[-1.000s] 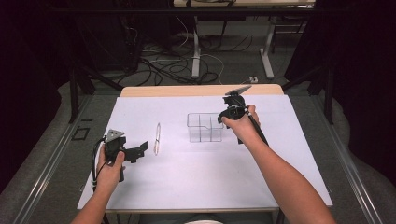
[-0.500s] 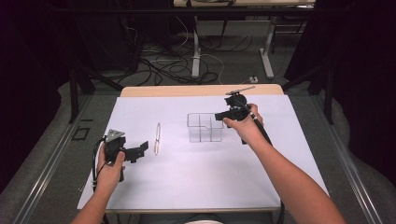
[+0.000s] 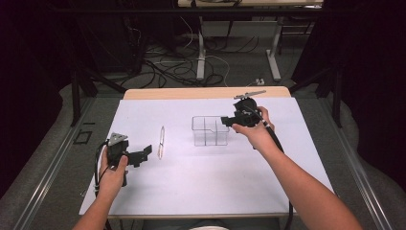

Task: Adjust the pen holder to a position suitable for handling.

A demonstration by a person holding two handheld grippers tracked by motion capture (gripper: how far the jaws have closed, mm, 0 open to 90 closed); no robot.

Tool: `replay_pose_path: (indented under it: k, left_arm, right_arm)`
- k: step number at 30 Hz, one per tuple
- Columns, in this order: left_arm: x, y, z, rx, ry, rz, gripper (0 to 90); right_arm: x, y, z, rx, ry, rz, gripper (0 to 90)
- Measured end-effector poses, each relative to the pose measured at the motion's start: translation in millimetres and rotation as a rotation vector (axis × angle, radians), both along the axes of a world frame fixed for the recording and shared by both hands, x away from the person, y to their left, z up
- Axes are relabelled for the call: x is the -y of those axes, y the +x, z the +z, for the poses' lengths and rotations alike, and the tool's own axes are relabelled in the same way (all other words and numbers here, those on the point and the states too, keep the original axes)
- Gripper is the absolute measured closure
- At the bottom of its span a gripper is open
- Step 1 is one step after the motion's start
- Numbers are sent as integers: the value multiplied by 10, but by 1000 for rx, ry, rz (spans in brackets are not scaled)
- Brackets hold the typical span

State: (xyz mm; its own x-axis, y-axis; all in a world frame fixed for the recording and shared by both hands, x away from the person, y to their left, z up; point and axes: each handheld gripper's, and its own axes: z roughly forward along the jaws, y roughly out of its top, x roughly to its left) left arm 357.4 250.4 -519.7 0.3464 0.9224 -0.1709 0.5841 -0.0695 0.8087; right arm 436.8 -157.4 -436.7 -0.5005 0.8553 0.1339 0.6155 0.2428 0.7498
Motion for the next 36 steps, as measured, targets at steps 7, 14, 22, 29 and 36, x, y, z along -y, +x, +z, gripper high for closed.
replay_pose_path:
  k: [7,14,22,29,36]
  left_arm:
    - [8,3,-2,1,-3,-9,1]
    - [8,0,-3,3,-17,-9,1]
    - [18,3,-13,-7,-8,-19,1]
    - [30,6,-23,-15,-9,-23,1]
    - [35,3,-26,-23,-18,-23,1]
  right_arm:
    - [115,-102,-2,66,25,11,255]
    - [282,-229,-7,142,13,-16,188]
    - [555,-380,-56,162,48,-59,157]
    - [814,-542,-166,169,66,-101,156]
    - [1073,-701,-314,175,58,-137,150]
